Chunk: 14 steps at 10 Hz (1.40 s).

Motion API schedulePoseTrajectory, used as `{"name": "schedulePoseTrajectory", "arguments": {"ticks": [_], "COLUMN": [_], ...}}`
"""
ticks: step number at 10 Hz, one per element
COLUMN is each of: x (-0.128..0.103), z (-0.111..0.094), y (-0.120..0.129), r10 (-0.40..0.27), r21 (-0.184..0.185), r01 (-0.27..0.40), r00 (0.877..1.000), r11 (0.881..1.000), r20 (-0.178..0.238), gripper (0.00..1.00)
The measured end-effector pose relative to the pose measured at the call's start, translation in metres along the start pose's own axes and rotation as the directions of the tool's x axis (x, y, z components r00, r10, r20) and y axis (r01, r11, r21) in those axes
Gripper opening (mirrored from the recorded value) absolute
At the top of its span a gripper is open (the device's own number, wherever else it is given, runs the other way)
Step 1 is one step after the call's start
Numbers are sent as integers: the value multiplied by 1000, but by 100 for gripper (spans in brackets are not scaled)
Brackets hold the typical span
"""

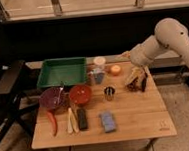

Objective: Place towel in metal cup

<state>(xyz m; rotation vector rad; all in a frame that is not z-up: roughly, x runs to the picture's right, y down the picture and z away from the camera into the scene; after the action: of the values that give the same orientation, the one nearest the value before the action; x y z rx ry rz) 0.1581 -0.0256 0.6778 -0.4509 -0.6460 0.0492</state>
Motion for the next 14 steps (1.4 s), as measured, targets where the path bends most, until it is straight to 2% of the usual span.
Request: {"name": "schedulePoseTrajectory", "arguments": {"ticks": [10,12,13,14], "x": [0,4,7,13], "z": [-1,5,12,15], "y": [0,-3,-8,-11], "r10": [-3,-47,-106,-121], "r21": [-1,-41,-68,-78], "r01": [3,49,110,127], "r00": [1000,998,992,990], "r11": [1000,998,992,989], "r20": [1,33,66,75], "gripper": [80,80,80,80]}}
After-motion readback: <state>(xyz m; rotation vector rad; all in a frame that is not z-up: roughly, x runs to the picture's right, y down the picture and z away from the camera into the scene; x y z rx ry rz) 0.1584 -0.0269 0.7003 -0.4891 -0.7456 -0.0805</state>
